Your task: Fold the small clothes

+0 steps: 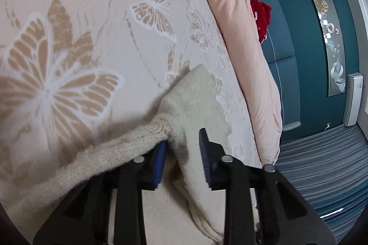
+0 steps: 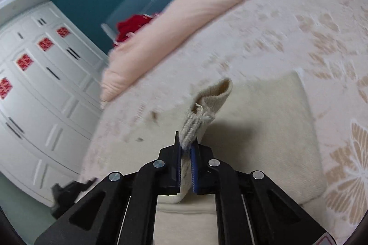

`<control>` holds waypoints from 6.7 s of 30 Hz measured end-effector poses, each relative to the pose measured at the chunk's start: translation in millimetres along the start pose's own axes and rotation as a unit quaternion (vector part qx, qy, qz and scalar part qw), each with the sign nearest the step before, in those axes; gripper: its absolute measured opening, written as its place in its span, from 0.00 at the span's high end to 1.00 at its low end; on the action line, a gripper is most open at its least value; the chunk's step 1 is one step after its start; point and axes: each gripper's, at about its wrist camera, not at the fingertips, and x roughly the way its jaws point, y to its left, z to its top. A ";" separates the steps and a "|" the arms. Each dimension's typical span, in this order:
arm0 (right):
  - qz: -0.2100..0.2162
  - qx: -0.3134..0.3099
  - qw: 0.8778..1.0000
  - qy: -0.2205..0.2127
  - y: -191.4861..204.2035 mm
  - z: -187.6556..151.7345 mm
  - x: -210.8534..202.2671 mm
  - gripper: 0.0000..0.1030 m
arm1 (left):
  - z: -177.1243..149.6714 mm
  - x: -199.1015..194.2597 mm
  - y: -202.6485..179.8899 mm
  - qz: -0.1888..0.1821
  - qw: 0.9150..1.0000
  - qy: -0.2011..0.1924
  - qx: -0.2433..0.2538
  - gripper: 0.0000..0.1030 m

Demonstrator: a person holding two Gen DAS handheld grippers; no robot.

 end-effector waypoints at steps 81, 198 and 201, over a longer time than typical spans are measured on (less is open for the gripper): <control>-0.263 -0.148 0.944 0.131 -0.5 -49.8 57.6 0.93 | -102.0 67.4 -78.0 0.308 0.798 0.097 0.509 0.16; -0.182 0.033 0.983 0.016 -41.0 -151.4 -233.3 0.47 | -77.8 -190.1 -7.1 0.121 0.923 0.128 0.342 0.18; -0.200 -0.011 0.980 0.016 -39.0 -154.3 -236.0 0.32 | -71.8 -195.3 0.1 0.103 0.927 0.129 0.337 0.11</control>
